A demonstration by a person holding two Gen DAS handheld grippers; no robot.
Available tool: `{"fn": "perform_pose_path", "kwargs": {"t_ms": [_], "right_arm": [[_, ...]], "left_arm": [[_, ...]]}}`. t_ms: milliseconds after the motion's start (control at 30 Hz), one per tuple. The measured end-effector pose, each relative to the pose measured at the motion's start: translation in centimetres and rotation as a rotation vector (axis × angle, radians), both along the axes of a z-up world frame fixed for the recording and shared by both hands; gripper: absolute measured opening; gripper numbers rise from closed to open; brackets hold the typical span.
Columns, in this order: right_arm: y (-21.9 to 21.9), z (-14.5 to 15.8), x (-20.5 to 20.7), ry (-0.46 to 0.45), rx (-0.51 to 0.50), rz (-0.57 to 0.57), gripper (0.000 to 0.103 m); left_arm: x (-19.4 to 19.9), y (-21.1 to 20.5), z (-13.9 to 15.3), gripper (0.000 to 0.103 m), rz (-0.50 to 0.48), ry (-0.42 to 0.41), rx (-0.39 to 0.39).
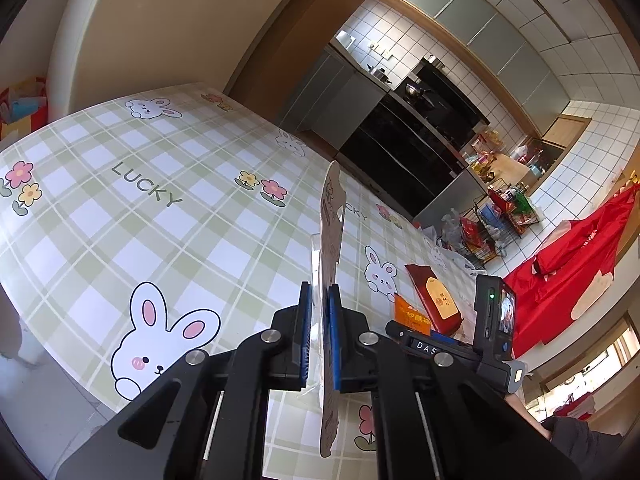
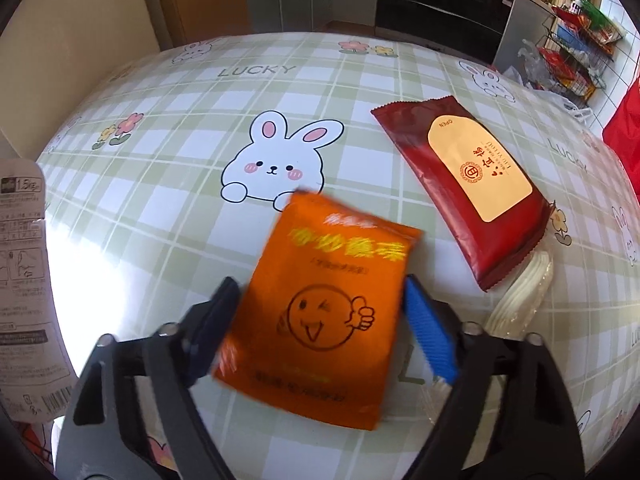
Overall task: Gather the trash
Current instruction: 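Grasp the orange snack packet with the right tool and lift it, then carry the orange packet over the pink bin and open the right tool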
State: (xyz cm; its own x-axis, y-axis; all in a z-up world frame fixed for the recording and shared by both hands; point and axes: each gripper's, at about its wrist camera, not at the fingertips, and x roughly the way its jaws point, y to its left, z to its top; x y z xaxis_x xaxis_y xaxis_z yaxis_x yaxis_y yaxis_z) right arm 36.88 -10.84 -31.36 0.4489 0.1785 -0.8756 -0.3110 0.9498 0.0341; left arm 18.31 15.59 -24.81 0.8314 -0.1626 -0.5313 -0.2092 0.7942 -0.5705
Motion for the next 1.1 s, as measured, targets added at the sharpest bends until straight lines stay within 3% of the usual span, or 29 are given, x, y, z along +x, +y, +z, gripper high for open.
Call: {"fn": "perform_pose_path", "kwargs": {"t_ms": [200, 400, 733, 1100], "right_arm": [[-0.7, 0.4, -1.0, -0.007, 0.039, 0.007, 0.064], [-1.4, 2.4, -3.1, -0.026, 0.166, -0.022, 0.061], [-4.7, 9.5, -9.9, -0.188, 0.367, -0.028, 0.061], [-10.8, 15.6, -19.2, -0.415, 0.369, 0.017, 0.061]], "left_arm": [[0.0, 0.0, 0.0, 0.008, -0.008, -0.002, 0.000], [-0.3, 0.0, 0.6, 0.008, -0.012, -0.016, 0.005], [-1.4, -1.3, 3.1, 0.008, -0.048, -0.051, 0.027], [-4.3, -4.6, 6.9, 0.008, -0.122, -0.093, 0.056]]}}
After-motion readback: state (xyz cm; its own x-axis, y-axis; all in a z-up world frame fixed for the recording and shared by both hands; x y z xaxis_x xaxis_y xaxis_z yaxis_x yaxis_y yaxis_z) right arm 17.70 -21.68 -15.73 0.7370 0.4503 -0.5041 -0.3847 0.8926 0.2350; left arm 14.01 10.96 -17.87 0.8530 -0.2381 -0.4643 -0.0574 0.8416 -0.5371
